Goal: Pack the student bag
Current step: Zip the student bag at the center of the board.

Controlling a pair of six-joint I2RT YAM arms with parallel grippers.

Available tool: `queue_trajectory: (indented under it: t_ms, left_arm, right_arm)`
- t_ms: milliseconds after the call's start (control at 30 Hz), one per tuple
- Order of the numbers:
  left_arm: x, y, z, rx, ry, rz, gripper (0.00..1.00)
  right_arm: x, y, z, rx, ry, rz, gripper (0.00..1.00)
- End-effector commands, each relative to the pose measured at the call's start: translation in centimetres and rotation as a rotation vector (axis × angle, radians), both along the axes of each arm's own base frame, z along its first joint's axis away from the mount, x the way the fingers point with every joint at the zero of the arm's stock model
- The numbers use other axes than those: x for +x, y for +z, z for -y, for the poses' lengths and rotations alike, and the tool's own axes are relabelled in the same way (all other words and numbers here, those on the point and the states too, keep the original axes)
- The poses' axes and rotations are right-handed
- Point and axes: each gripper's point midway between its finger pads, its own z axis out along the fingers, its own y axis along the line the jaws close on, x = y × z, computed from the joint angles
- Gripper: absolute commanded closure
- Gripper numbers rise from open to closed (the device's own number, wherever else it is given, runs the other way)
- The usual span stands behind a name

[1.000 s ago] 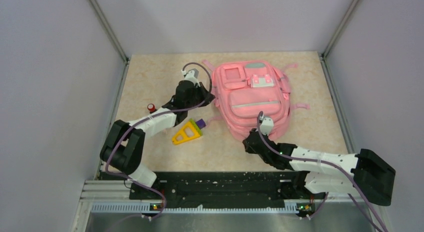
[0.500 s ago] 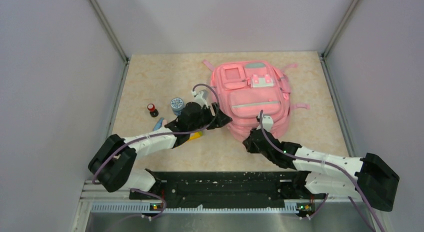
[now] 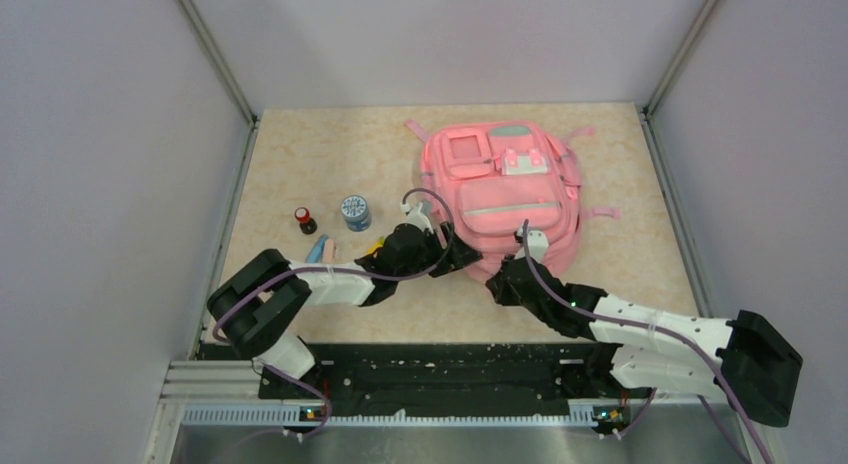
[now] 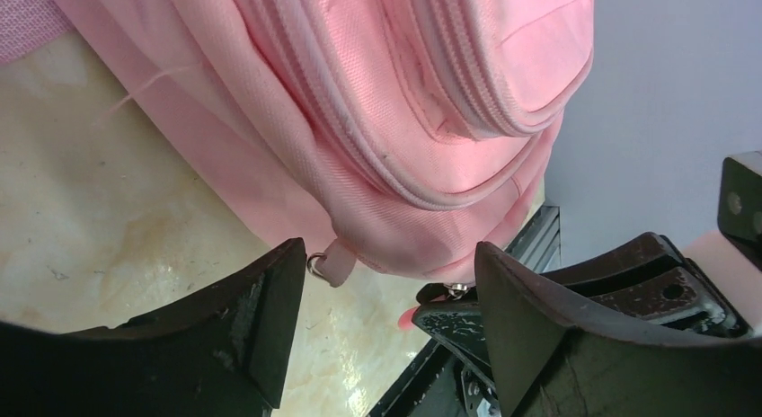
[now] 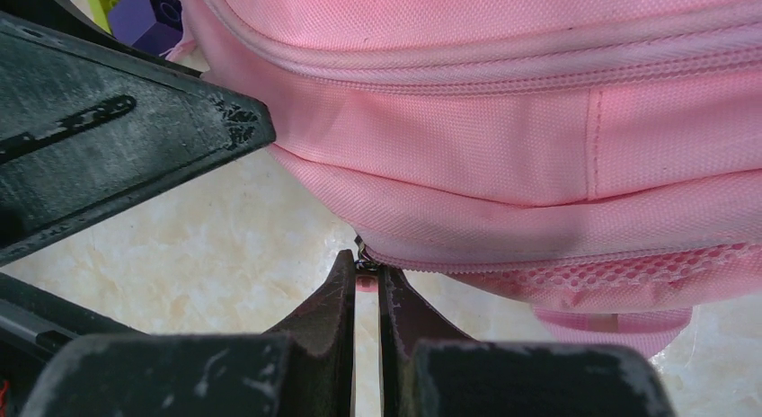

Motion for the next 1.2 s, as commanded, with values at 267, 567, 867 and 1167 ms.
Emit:
queue_trajectory:
  t_ms: [267, 567, 867, 1167]
  left_arm:
    - [1.4, -0.2, 1.5, -0.073, 0.027, 0.026, 0.68]
    - [3.5, 1.1, -3.4, 0.083, 0.174, 0.122, 1.0]
    - [6.7, 2.3, -8.6, 0.265, 0.231, 0.2, 1.0]
    - [13.0, 4.5, -12.4, 0.34, 0.222, 0.289, 1.0]
  right_arm:
    - [0.3, 2.1, 0.1, 0.04, 0.003, 0.058, 1.0]
    - [0.1, 0.6, 3.2, -0.028, -0.114, 0.033, 1.0]
    - [0.2, -0.8, 4.1, -0.091, -0.138, 0.023, 1.0]
    - [1.9, -1.6, 4.3, -0.114, -0.169, 0.029, 1.0]
